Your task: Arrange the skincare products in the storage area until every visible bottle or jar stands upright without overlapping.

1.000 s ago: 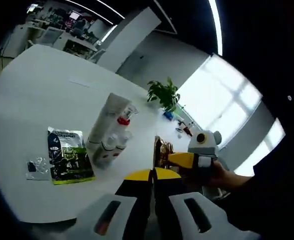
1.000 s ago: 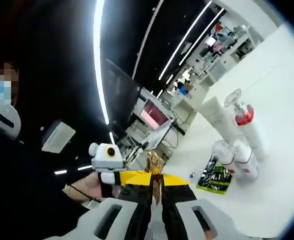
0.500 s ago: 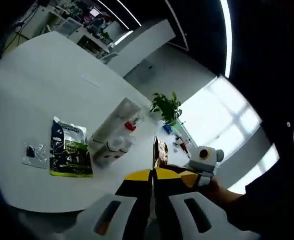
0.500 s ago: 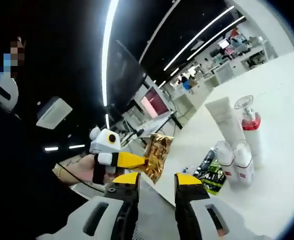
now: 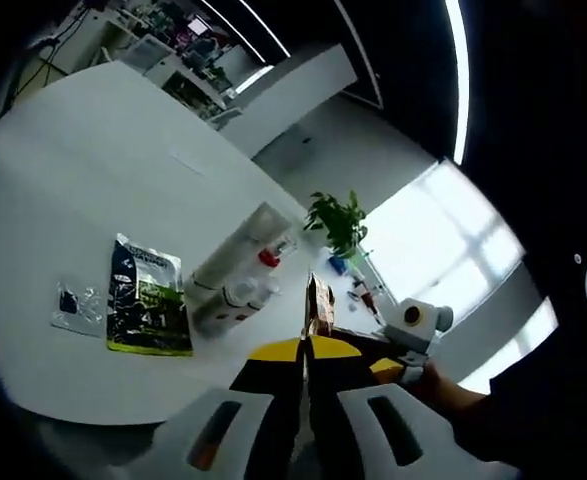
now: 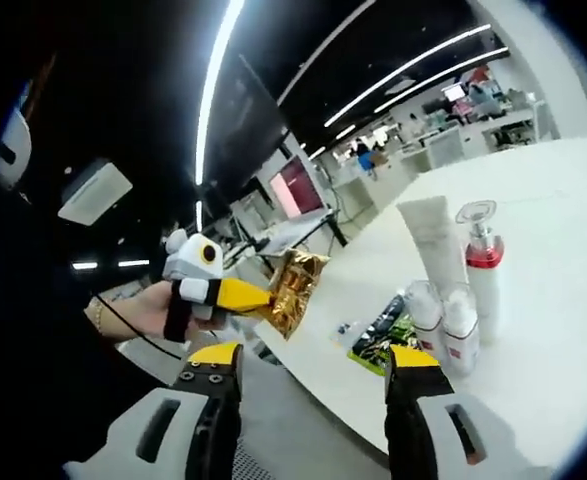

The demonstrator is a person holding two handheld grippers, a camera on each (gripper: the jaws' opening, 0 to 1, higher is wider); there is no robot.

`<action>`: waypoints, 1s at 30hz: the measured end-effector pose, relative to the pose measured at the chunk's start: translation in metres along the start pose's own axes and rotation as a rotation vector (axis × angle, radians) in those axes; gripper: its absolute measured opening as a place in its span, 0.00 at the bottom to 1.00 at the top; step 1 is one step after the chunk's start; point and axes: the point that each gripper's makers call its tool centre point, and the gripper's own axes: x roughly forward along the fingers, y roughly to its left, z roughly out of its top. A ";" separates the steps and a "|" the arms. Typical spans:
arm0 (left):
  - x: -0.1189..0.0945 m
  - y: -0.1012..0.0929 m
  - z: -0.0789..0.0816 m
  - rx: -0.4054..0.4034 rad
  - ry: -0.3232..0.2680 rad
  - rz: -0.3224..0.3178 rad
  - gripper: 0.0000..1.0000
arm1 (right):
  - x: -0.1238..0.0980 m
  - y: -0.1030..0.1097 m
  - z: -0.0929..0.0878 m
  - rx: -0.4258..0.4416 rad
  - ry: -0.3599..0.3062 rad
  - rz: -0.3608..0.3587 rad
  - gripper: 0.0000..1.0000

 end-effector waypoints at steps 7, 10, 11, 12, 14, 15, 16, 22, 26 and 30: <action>-0.008 0.012 0.008 -0.024 -0.027 0.027 0.01 | -0.004 -0.007 0.001 0.007 -0.013 -0.040 0.82; -0.013 0.017 0.012 -0.031 -0.040 0.034 0.01 | -0.005 -0.009 0.002 0.008 -0.015 -0.048 0.84; -0.015 0.019 0.013 -0.035 -0.044 0.036 0.01 | -0.006 -0.011 0.003 0.003 -0.013 -0.056 0.85; -0.016 0.020 0.014 -0.038 -0.047 0.038 0.01 | -0.007 -0.013 0.003 -0.002 -0.011 -0.063 0.86; -0.018 0.024 0.015 -0.041 -0.050 0.044 0.01 | -0.010 -0.016 0.003 -0.009 -0.008 -0.080 0.90; -0.021 0.029 0.017 -0.043 -0.053 0.049 0.01 | -0.012 -0.018 0.004 -0.011 -0.009 -0.091 0.92; -0.022 0.030 0.018 -0.046 -0.057 0.051 0.01 | -0.013 -0.020 0.005 -0.012 -0.011 -0.097 0.95; -0.025 0.035 0.023 -0.055 -0.073 0.061 0.01 | -0.020 -0.031 0.007 -0.007 -0.017 -0.129 0.99; -0.024 0.037 0.024 -0.061 -0.074 0.062 0.01 | -0.021 -0.034 0.006 -0.006 -0.016 -0.134 0.99; -0.023 0.040 0.024 -0.083 -0.074 0.068 0.01 | -0.021 -0.035 0.003 -0.019 0.000 -0.136 0.99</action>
